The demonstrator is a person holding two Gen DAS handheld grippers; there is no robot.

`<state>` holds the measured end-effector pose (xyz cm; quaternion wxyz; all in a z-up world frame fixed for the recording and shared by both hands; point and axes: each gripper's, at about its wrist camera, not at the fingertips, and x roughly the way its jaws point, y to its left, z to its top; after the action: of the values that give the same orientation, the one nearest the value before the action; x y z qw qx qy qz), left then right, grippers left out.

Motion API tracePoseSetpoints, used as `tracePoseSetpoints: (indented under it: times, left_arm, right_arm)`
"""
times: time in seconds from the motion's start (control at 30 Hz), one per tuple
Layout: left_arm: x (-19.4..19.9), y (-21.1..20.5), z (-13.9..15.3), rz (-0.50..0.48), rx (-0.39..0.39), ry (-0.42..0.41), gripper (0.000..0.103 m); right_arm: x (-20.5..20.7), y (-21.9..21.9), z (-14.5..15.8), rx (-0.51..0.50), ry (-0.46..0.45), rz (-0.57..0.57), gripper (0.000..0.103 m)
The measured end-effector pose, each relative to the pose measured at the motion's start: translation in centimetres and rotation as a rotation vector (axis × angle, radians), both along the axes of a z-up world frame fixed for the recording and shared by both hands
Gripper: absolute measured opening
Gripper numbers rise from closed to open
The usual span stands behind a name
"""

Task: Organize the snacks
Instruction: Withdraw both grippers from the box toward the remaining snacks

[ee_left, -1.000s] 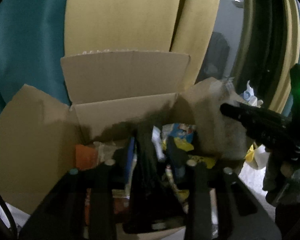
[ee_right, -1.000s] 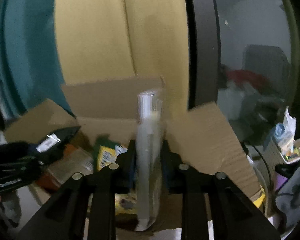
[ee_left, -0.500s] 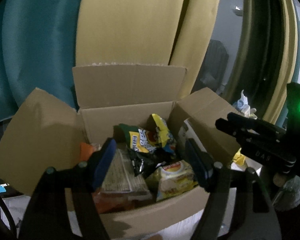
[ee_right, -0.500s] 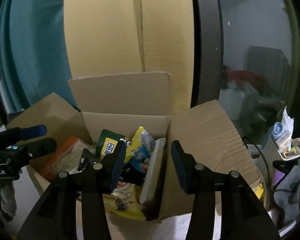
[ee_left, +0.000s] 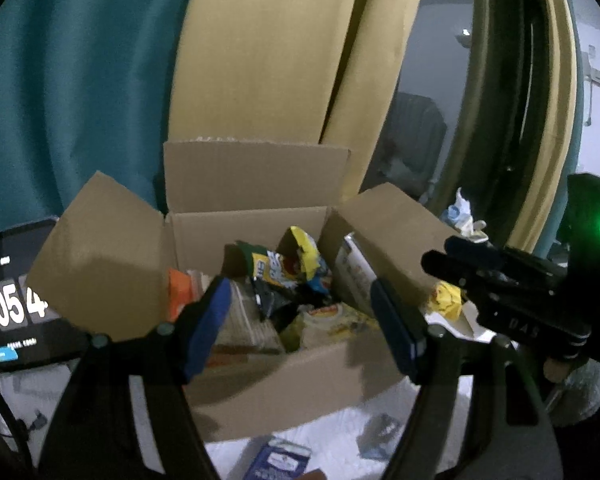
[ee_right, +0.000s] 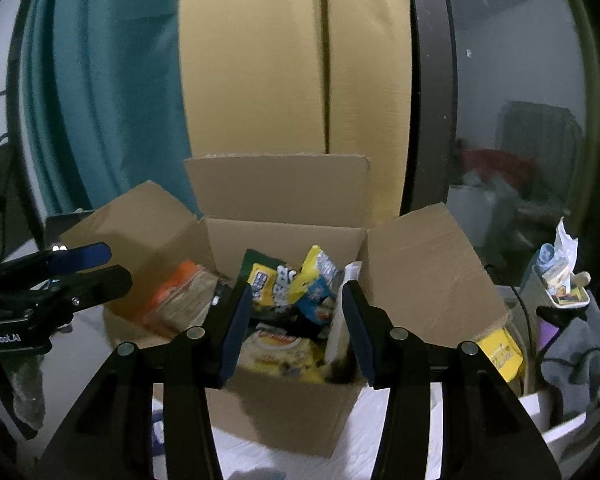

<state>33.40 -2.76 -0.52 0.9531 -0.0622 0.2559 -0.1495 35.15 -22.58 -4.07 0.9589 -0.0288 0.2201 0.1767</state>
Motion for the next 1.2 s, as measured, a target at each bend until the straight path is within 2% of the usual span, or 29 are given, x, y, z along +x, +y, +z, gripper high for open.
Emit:
tracePoseSetpoints:
  times: [0.5,0.9,1.2]
  left_arm:
    - [-6.2,1.2,-2.0,-0.013,-0.004,0.017,0.074]
    - [-7.7,1.8,-5.8,-0.014,0.019,0.097,0.075]
    - [-6.8,1.5,-10.2,-0.039,0.049,0.227,0.075]
  right_arm:
    - [-6.5,0.9,-2.3,-0.022,0.034,0.003,0.050]
    - [-8.3,0.4,-5.7,-0.004,0.091,-0.011,0.051]
    - [-7.9,-0.5,-9.7,0.018,0.180,-0.014,0.066]
